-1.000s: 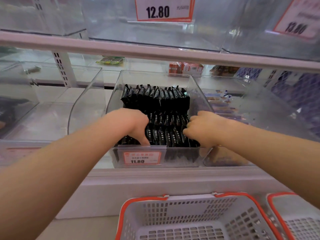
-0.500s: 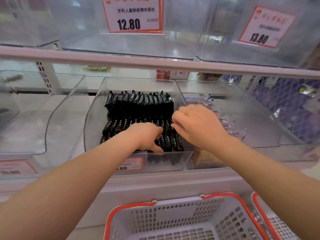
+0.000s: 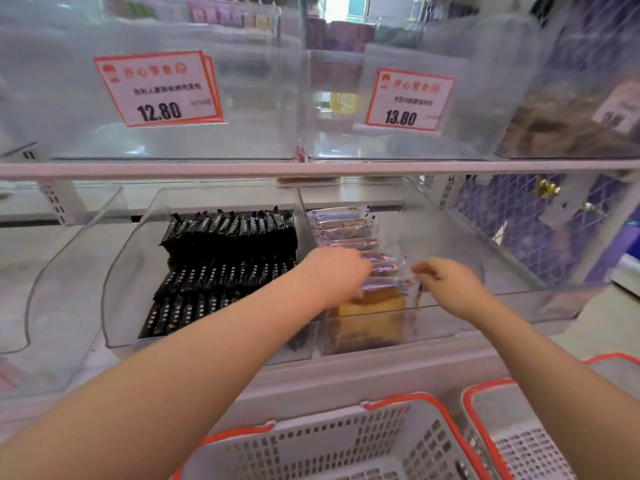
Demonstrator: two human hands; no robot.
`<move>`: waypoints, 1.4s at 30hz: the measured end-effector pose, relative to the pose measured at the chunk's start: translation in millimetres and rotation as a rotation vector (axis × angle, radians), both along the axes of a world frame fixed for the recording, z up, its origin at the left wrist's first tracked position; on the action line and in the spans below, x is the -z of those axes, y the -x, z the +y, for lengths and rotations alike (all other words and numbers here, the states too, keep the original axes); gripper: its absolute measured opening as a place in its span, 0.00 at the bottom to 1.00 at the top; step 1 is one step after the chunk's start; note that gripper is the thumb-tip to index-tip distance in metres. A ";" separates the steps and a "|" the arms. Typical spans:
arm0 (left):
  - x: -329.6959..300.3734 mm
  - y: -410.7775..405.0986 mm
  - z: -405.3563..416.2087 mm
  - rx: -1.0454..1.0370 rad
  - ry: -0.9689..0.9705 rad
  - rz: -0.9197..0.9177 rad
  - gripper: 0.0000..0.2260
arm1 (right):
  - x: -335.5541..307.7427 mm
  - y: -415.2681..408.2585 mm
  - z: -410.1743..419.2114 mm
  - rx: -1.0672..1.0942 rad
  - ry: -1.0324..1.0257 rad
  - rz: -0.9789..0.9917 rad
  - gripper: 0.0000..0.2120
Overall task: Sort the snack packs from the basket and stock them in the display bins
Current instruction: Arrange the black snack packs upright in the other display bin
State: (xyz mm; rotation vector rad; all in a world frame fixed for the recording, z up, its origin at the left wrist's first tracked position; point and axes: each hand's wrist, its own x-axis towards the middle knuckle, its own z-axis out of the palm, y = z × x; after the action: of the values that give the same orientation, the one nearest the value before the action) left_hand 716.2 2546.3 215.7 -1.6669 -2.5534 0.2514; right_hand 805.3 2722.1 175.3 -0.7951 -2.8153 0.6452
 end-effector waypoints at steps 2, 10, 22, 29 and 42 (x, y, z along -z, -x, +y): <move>-0.9 3.2 14.2 -0.076 0.139 0.020 0.16 | 1.5 -0.6 3.0 0.004 0.119 0.053 0.07; 4.7 14.2 13.1 -0.116 0.279 0.186 0.06 | 7.6 1.7 20.4 -0.023 0.164 0.088 0.06; 5.5 24.3 10.4 -0.030 0.259 0.274 0.04 | 10.7 42.1 19.4 -0.026 0.455 0.172 0.03; 1.3 23.1 5.3 -0.073 0.257 0.174 0.16 | 16.7 40.0 27.5 0.021 0.333 0.142 0.08; 68.1 -24.7 -107.5 -0.356 -0.383 -0.132 0.14 | 30.1 -8.9 -86.4 -0.608 -0.373 0.125 0.13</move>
State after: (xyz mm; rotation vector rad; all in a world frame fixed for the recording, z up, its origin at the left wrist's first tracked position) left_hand 740.9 2438.9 147.6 -1.1282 -2.7547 -0.3202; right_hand 814.1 2635.8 145.2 0.1694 -2.9097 0.1997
